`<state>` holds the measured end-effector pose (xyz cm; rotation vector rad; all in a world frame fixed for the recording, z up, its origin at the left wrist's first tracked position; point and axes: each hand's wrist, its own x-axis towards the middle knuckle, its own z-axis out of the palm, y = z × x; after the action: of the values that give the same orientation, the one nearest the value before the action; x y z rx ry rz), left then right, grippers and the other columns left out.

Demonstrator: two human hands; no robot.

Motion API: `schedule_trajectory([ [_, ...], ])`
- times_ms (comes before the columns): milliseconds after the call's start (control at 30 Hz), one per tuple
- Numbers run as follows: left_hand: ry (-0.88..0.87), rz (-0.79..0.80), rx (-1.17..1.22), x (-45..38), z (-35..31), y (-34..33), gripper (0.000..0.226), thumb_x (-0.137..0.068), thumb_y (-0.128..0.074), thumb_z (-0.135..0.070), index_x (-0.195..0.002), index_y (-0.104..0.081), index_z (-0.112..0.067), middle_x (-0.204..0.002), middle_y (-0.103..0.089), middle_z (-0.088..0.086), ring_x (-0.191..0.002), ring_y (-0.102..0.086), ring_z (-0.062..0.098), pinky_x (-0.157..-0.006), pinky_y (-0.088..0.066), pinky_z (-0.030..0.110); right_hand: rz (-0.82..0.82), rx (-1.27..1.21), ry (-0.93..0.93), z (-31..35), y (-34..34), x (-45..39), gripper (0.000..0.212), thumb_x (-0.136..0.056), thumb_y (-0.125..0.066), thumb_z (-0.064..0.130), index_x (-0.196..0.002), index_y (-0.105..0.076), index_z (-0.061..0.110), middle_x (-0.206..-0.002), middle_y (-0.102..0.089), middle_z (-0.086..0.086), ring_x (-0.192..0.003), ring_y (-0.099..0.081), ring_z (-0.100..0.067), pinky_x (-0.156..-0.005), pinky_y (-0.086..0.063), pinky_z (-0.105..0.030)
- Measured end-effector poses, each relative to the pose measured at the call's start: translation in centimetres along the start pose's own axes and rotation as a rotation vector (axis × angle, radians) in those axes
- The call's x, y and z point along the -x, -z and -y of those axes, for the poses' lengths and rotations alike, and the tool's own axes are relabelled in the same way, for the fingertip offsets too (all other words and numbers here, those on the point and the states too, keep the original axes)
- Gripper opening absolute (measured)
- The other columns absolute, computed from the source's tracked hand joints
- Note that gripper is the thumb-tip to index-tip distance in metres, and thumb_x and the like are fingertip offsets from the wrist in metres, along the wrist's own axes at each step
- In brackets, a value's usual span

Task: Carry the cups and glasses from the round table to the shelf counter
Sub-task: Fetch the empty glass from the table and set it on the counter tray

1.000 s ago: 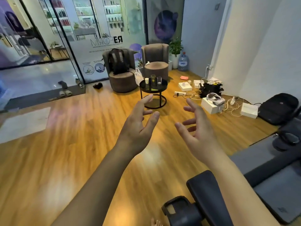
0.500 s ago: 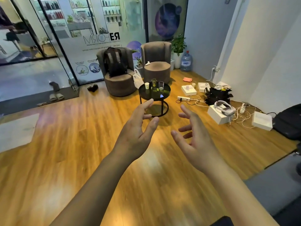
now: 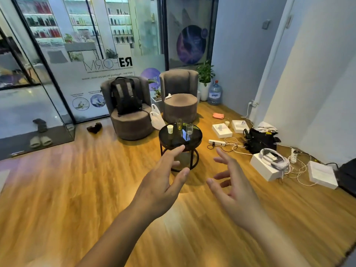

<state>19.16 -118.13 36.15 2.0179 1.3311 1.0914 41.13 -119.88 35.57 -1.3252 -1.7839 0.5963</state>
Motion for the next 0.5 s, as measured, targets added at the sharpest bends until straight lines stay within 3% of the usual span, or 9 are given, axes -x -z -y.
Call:
schedule_trajectory([
  [100, 0.006, -0.003, 0.019, -5.7, 3.9, 1.3, 0.049, -0.096, -0.038, -0.071, -0.143, -0.023, -0.071, -0.144, -0.035, -0.05, -0.13, -0.047, -0.018, -0.086, -0.044, 0.008, -0.008, -0.006, 0.002, -1.2, -1.3, -6.3, 0.072, -0.084, -0.051, 0.066, -0.147, -0.015, 0.065, -0.139, -0.042, 0.028, -0.107, -0.056, 0.002, -0.078, -0.057, -0.025],
  [233, 0.042, 0.019, 0.052, -12.8, 9.4, 1.8, 0.059, -0.096, -0.038, -0.071, -0.152, -0.03, -0.054, -0.143, -0.037, -0.051, -0.13, -0.05, -0.014, -0.091, -0.045, 0.013, -0.025, 0.016, -0.038, -3.8, -3.2, -13.7, 0.072, -0.085, -0.052, 0.066, -0.147, -0.014, 0.066, -0.14, -0.04, 0.03, -0.108, -0.056, 0.002, -0.074, -0.058, -0.027],
  [500, 0.087, 0.041, 0.071, -28.3, 19.8, -1.3, 0.056, -0.097, -0.039, -0.07, -0.15, -0.028, -0.059, -0.143, -0.035, -0.053, -0.131, -0.049, -0.015, -0.084, -0.044, 0.01, -0.043, 0.047, -0.081, -12.6, -6.1, -29.5, 0.074, -0.084, -0.049, 0.07, -0.148, -0.012, 0.065, -0.138, -0.037, 0.034, -0.11, -0.051, 0.01, -0.069, -0.055, -0.019],
])
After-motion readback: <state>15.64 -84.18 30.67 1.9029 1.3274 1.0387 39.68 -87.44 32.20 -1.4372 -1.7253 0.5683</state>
